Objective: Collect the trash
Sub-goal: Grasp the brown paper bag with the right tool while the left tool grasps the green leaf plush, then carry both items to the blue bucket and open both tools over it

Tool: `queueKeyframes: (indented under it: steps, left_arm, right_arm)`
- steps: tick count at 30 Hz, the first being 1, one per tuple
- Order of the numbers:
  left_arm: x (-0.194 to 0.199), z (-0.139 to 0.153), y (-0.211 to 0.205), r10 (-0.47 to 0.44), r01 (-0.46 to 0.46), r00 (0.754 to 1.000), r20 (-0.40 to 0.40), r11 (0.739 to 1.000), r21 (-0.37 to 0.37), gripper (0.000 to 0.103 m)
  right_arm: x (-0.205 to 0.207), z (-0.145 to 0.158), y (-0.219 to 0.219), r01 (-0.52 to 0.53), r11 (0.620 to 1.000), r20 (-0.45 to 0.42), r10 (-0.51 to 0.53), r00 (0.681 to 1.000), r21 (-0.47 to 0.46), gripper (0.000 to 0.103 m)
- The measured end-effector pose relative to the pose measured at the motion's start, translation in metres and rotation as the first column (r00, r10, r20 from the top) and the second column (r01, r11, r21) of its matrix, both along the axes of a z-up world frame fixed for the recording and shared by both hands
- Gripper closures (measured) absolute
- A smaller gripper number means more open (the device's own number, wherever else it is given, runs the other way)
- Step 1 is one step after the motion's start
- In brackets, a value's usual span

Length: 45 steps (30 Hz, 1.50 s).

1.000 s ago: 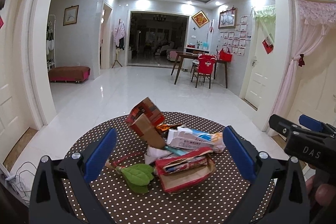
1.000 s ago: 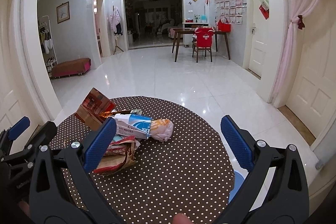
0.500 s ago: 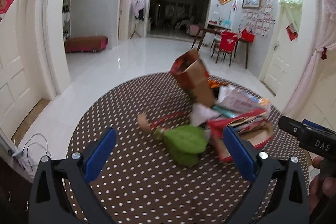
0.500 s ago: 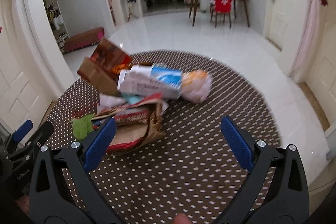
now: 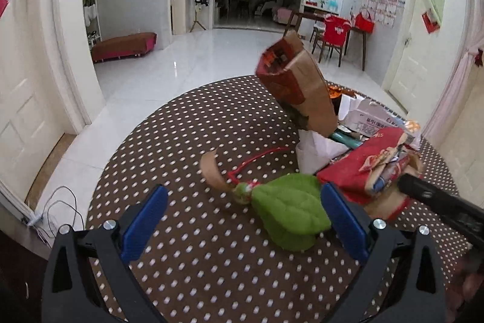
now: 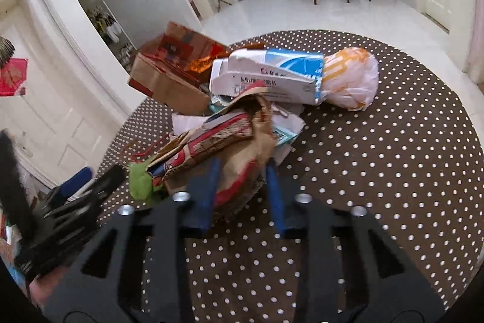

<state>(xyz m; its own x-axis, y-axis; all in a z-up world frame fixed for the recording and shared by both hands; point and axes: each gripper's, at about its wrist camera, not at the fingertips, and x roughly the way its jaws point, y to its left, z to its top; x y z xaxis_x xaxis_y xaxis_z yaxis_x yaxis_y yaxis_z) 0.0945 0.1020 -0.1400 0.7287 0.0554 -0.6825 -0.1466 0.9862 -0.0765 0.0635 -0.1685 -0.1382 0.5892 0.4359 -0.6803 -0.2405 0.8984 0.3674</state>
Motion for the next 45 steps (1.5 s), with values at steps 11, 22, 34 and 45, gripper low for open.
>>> queueKeyframes:
  steps: [11, 22, 34, 45]
  left_arm:
    - [0.039, -0.034, -0.017, -0.109, 0.094, 0.988, -0.106, 0.986, -0.135, 0.058]
    - [0.013, -0.036, -0.015, -0.123, 0.112, 0.989, -0.085, 0.986, -0.123, 0.08]
    - [-0.034, -0.012, -0.034, -0.197, 0.197, 0.98, 0.013, 0.973, -0.122, 0.084]
    - [-0.025, 0.033, -0.151, -0.428, 0.435, 0.9, 0.08, 0.896, -0.096, 0.084]
  right_arm:
    - [-0.024, -0.002, -0.05, 0.044, 0.993, -0.081, -0.035, 0.996, 0.113, 0.027]
    - [-0.029, 0.005, 0.006, -0.057, 0.997, -0.039, 0.055, 0.998, -0.043, 0.045]
    - [-0.046, 0.024, -0.044, -0.025, 0.999, 0.047, 0.023, 0.999, 0.039, 0.051]
    - [-0.064, 0.047, -0.219, 0.284, 0.952, 0.095, -0.296, 0.951, 0.118, 0.05]
